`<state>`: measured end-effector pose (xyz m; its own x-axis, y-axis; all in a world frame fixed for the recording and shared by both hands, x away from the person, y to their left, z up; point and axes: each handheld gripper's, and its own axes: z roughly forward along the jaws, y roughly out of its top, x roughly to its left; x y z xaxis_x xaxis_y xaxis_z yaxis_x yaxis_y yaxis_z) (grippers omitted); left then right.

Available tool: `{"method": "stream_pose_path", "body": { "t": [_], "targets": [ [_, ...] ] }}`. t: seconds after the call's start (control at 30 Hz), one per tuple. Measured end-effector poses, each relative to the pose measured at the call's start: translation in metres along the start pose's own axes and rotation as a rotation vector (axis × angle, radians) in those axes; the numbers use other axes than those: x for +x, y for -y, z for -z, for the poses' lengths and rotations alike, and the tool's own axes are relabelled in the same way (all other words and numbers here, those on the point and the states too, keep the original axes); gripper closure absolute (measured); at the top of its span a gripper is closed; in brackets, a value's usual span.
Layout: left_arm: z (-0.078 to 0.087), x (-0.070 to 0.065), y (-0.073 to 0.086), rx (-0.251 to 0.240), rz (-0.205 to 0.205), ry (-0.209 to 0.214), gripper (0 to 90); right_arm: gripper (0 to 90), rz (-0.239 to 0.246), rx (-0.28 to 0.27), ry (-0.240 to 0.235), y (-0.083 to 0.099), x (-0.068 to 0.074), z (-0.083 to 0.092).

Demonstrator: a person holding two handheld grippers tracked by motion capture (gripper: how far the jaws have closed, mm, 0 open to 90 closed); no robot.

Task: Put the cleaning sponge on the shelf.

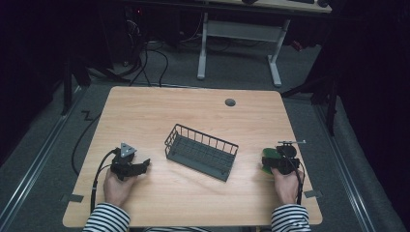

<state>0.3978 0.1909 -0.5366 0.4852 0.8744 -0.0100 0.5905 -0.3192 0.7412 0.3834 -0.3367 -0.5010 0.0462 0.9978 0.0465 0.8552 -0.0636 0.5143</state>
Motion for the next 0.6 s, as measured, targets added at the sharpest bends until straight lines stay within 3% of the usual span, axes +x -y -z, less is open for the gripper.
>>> {"method": "stream_pose_path", "body": {
  "t": [0.6],
  "targets": [
    [0.0000, 0.0000, 0.0000, 0.000, 0.001, 0.001, 28.3, 24.4, 0.003, -0.005, -0.047, 0.0012, -0.0013, -0.0007]
  ]
}}
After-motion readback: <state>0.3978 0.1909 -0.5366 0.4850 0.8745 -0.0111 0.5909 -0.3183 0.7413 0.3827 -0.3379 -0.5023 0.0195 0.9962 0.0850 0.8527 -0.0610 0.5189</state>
